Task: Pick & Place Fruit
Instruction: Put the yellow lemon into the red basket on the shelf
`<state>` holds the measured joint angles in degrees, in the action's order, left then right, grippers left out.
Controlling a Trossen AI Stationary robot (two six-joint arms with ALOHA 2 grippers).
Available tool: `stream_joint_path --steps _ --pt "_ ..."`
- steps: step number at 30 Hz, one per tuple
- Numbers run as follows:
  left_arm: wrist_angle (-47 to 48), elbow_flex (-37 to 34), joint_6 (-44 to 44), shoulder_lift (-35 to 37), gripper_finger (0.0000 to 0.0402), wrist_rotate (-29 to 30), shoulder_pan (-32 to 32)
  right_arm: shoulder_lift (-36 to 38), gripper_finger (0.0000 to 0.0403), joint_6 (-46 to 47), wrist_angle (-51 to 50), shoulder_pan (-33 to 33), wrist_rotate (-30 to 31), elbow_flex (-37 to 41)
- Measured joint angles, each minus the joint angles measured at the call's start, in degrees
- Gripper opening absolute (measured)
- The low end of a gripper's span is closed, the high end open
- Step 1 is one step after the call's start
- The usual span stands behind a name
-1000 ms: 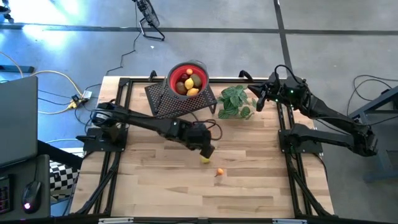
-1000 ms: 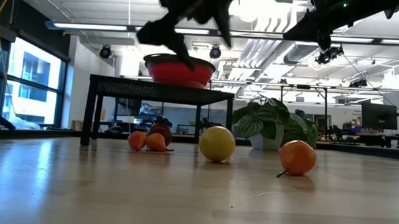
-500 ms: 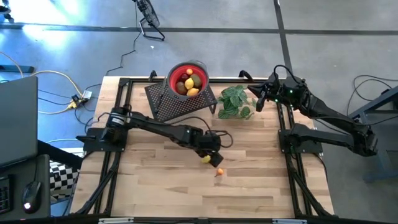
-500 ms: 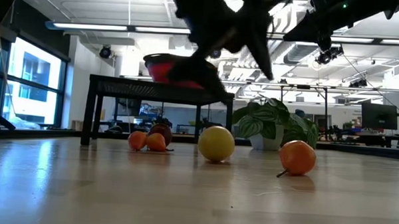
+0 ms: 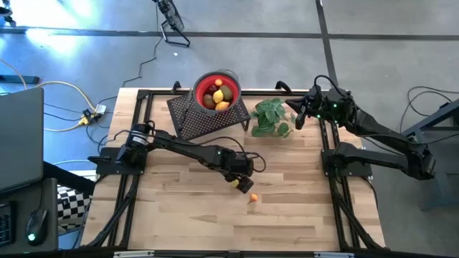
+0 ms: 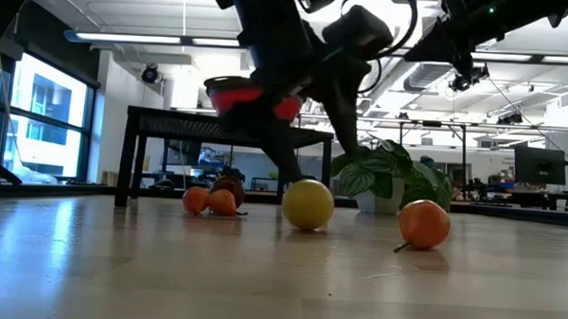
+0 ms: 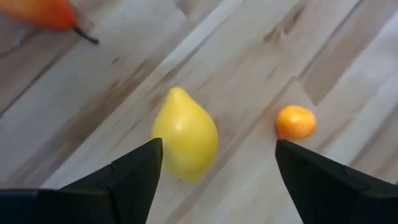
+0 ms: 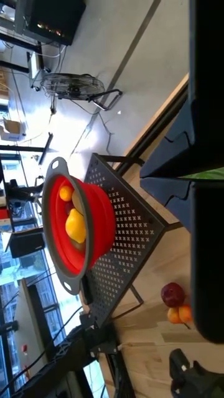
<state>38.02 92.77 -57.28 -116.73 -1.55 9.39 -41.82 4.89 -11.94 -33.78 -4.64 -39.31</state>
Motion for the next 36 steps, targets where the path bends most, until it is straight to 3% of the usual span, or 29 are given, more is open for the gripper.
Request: stream_joint_path --steps 18,36 --pt "2.5 -0.1 1.9 -1.6 0.0306 1.8 0.0 0.0 0.0002 0.0 -0.3 0.0 0.0 0.0" --pt "-1.2 0.0 1.3 -4.4 0.0306 0.6 0.0 0.0 0.0002 0.0 -1.1 0.0 0.0 0.0"
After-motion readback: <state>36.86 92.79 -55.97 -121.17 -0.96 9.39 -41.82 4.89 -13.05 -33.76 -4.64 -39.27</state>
